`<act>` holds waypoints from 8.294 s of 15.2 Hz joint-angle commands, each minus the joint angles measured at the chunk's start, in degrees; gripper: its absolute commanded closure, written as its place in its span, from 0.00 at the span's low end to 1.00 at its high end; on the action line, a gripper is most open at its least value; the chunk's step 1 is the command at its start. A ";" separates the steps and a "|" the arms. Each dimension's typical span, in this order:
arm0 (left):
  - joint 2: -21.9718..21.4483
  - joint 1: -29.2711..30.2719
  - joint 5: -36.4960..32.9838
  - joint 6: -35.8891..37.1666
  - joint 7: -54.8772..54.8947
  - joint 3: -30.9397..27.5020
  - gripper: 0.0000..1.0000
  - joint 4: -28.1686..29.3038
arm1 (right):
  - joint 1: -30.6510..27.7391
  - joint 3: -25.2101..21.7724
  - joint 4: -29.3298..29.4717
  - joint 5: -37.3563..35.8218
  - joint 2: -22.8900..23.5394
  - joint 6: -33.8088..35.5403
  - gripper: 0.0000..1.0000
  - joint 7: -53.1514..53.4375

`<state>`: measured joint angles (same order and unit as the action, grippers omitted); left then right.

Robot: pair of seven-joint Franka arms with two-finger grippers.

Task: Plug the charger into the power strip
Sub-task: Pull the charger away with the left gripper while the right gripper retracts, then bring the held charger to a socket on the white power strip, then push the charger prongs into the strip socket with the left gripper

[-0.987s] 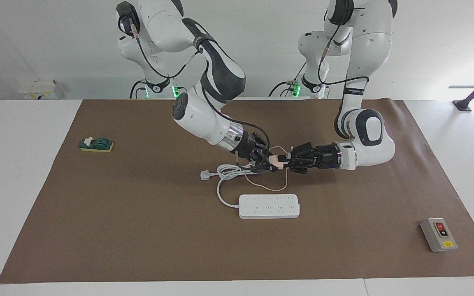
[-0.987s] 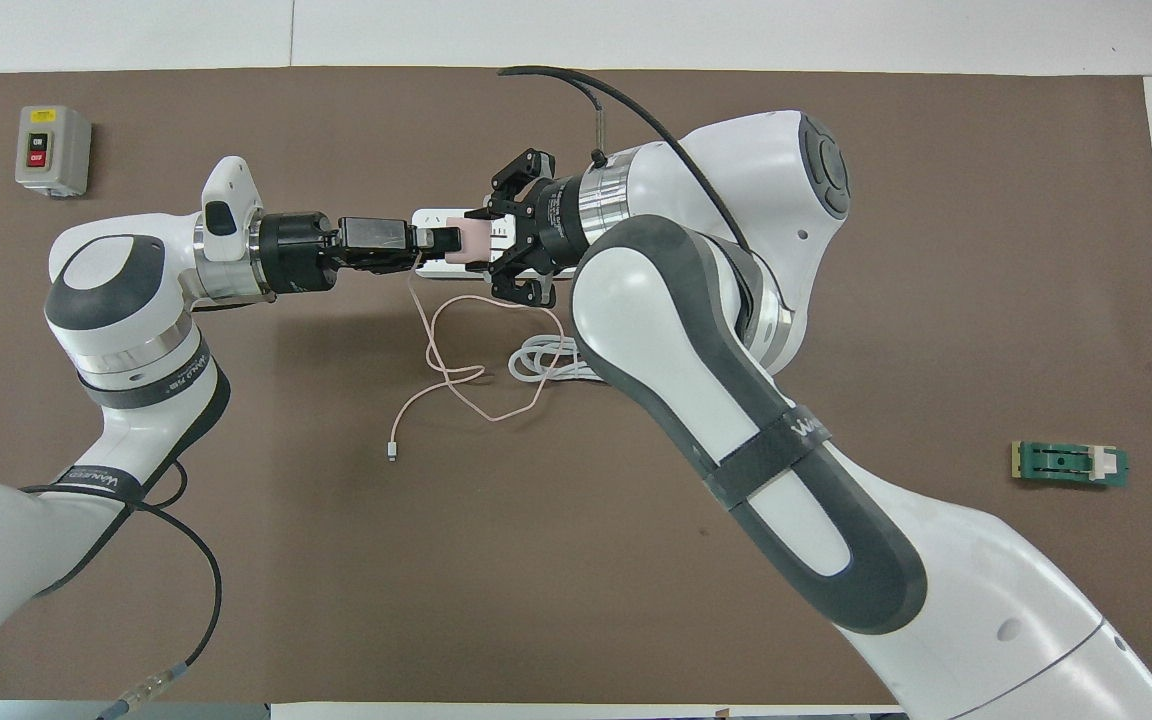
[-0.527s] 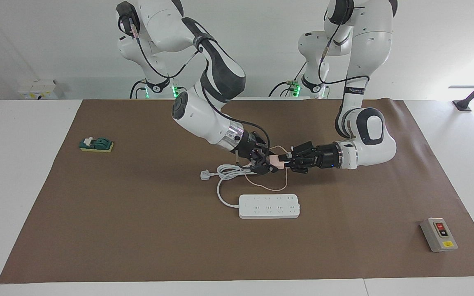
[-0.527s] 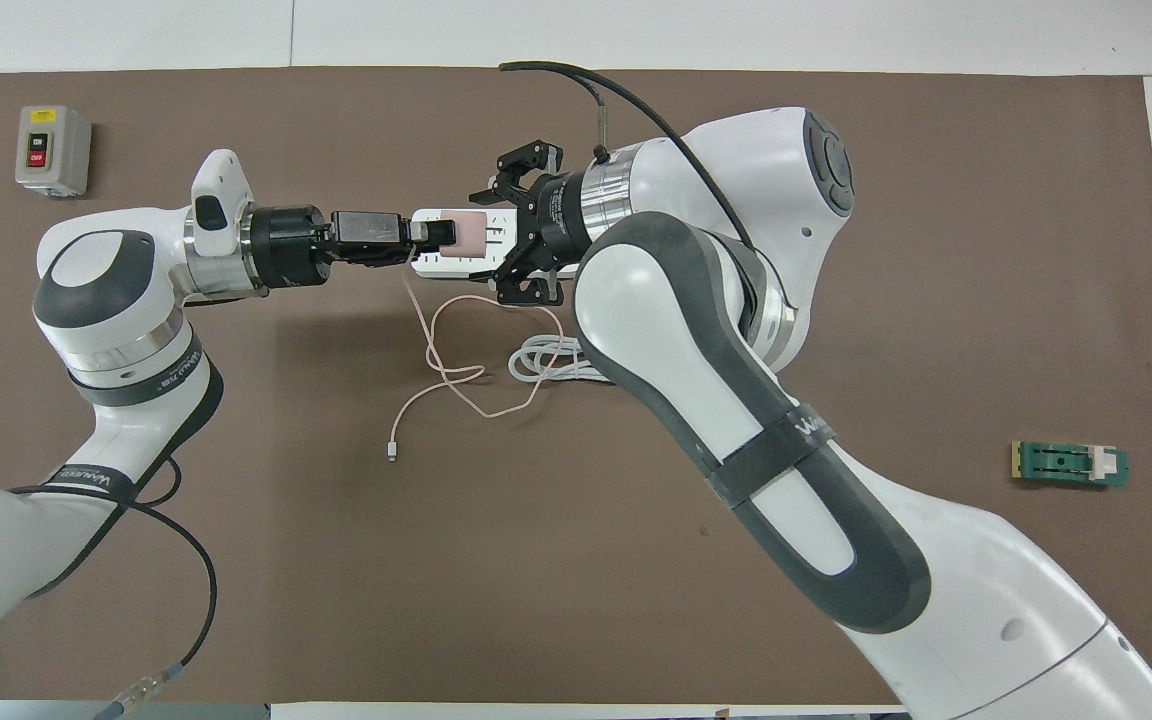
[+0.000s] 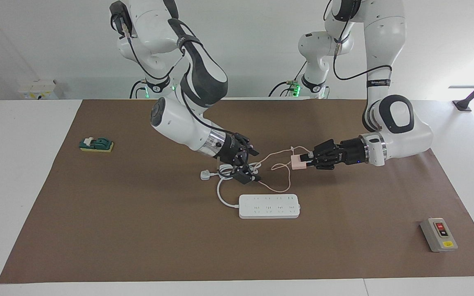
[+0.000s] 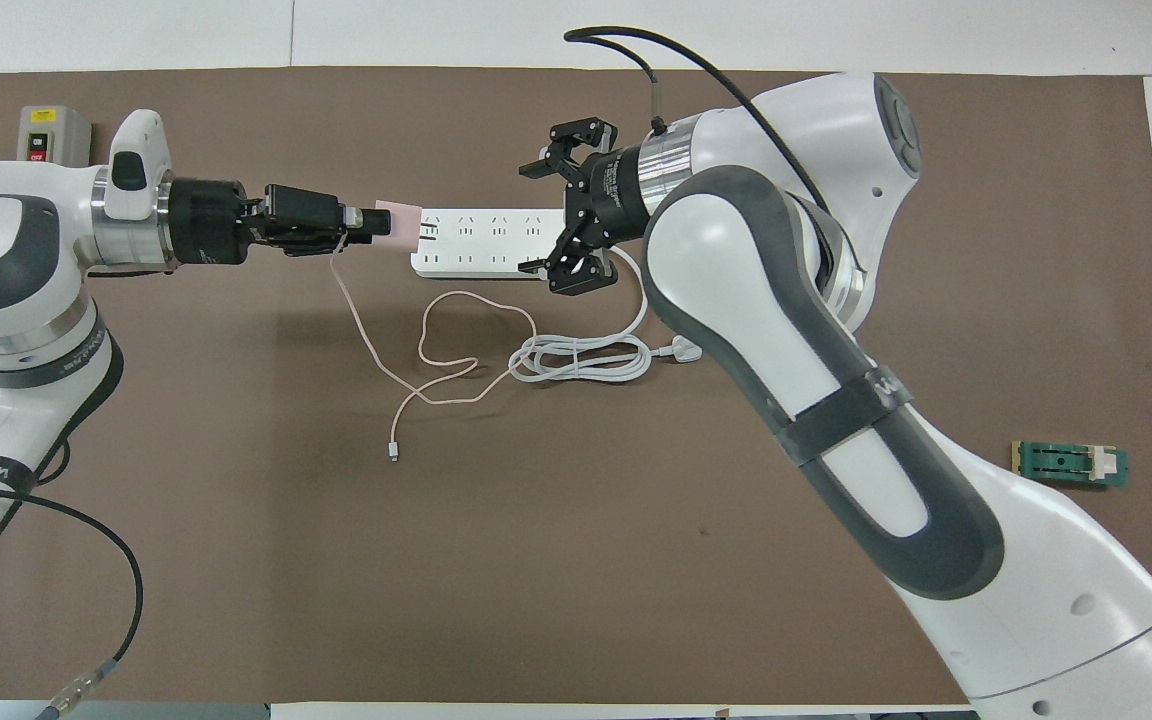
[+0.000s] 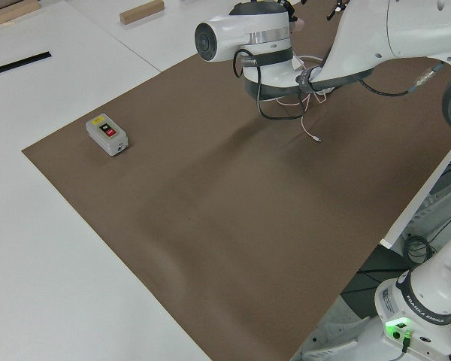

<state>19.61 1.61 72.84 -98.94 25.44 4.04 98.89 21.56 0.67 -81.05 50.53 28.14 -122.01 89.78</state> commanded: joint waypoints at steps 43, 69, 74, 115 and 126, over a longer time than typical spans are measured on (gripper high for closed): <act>5.16 -8.89 -73.26 -0.01 -119.68 0.26 1.00 -24.98 | -25.16 0.30 -12.82 -52.46 -32.09 33.15 0.00 -91.88; 14.75 -21.74 -77.76 -12.32 -145.05 0.09 1.00 -21.55 | -26.13 0.38 -12.82 -50.17 -32.35 34.99 0.00 -92.59; 15.81 -22.18 -77.85 -12.85 -145.14 0.00 1.00 -21.55 | -26.13 0.38 -12.91 -49.47 -32.35 35.08 0.00 -92.59; 16.16 -22.88 -79.08 -12.77 -144.18 0.00 1.00 -19.62 | -25.86 0.21 -13.26 -49.65 -32.62 35.43 0.00 -92.32; 15.46 -22.79 -79.08 -12.59 -141.98 -0.09 1.00 -16.90 | -25.86 0.21 -13.26 -49.65 -32.62 35.43 0.00 -92.32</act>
<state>34.75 -21.32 -5.33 -111.39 -117.64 4.36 77.97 -3.26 0.40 -93.37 -0.37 -3.54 -87.24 -1.66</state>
